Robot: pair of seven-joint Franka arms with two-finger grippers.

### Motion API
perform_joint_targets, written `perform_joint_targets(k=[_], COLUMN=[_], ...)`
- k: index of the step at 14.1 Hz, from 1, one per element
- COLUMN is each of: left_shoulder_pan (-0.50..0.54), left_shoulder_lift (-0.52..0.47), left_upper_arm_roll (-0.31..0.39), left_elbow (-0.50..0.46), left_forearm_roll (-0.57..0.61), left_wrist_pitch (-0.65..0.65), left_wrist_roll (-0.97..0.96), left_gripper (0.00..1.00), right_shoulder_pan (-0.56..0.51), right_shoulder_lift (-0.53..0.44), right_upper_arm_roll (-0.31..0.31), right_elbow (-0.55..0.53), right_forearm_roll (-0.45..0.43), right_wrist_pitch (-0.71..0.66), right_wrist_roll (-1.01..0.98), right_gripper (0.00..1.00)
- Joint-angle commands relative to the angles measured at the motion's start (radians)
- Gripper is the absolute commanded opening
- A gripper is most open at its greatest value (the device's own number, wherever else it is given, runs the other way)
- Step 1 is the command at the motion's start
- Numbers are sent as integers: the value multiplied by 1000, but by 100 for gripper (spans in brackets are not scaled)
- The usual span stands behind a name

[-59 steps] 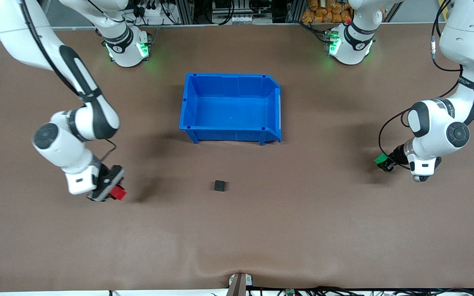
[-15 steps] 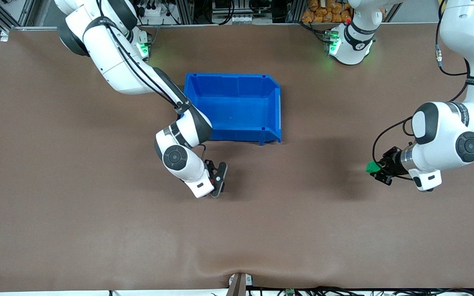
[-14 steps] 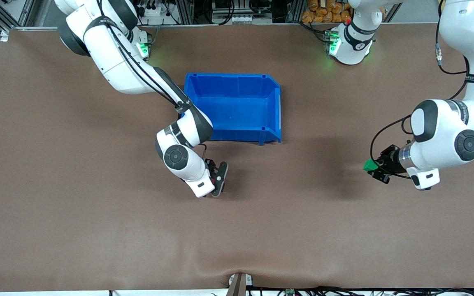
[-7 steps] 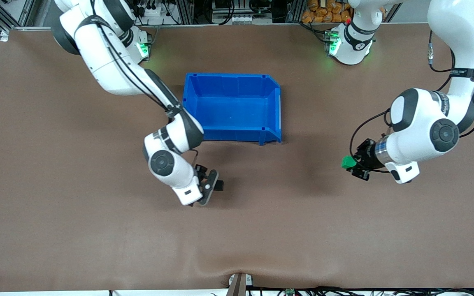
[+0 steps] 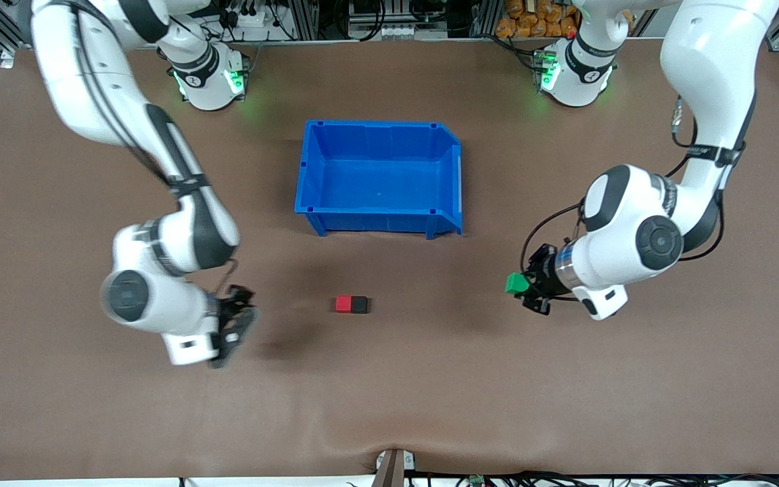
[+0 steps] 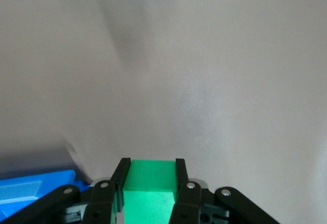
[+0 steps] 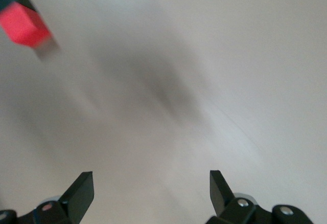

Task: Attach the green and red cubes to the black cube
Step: 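Withdraw the right gripper while the left gripper carries the green cube over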

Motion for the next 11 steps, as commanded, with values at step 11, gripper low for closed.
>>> perform_joint_targets(k=[11], left_shoulder_pan=[-457], left_shoulder_lift=[300], left_upper_arm_roll=[244], left_elbow=[395], left_forearm_roll=[-4], left_wrist_pitch=[103], left_wrist_roll=[-70], left_gripper=[0], right_shoulder_pan=[-13], right_shoulder_lift=[-525], right_upper_arm_roll=[-195], right_elbow=[-421], right_forearm_roll=[-10], right_wrist_pitch=[-199], right_wrist_roll=[655], right_gripper=[100])
